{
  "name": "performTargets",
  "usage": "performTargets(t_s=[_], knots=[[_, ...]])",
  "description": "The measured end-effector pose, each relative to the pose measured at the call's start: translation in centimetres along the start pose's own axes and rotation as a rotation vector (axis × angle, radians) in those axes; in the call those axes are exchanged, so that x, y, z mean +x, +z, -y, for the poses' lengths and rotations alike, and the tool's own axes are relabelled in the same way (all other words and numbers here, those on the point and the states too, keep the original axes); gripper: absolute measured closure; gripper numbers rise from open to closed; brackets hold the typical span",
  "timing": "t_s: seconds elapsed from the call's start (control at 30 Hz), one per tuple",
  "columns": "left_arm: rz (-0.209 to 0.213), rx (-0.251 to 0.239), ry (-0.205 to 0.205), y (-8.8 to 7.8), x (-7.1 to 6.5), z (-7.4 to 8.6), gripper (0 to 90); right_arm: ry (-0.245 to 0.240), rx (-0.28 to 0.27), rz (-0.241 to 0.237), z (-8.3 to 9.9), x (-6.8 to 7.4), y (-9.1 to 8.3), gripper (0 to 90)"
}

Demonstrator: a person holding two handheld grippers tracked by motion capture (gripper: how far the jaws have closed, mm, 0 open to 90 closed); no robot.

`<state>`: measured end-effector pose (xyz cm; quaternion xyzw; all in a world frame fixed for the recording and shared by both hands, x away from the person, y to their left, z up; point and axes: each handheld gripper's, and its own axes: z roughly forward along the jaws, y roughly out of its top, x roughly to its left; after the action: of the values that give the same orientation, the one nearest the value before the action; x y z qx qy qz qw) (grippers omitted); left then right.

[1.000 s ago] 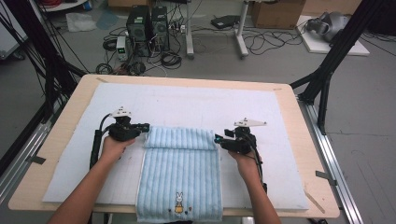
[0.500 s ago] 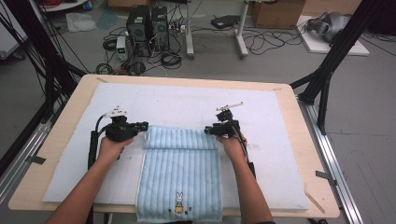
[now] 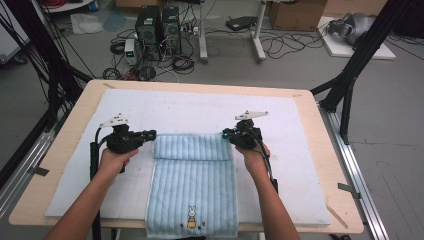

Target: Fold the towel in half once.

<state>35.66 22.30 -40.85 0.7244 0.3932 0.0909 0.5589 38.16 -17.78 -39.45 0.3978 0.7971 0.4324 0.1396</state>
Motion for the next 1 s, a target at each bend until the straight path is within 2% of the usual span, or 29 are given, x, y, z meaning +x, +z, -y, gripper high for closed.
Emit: performTargets(t_s=[0.17,0.23,0.37,0.53,0.77,1.0], knots=[[0.012,-0.023,0.025,-1.6,-1.6,1.2,85.2,-0.028,-0.053,-0.041,1.1,1.3,-2.3,82.4],[0.017,-0.020,0.028,-1.9,-2.0,1.9,85.2,-0.047,-0.061,-0.035,1.7,1.8,-3.1,82.4],[0.041,-0.006,0.044,-2.6,-3.1,3.1,85.2,-0.031,-0.085,-0.058,3.3,2.3,-4.2,82.4],[0.066,0.013,0.067,-3.6,-4.2,4.2,85.2,-0.025,-0.082,-0.090,5.5,3.1,-5.2,82.4],[0.098,0.057,0.085,-3.8,-5.6,5.8,85.2,-0.019,-0.066,-0.111,8.2,3.7,-6.0,82.4],[0.113,0.108,0.084,-3.8,-5.9,7.2,85.1,-0.024,-0.039,-0.125,9.4,4.6,-6.7,82.3]])
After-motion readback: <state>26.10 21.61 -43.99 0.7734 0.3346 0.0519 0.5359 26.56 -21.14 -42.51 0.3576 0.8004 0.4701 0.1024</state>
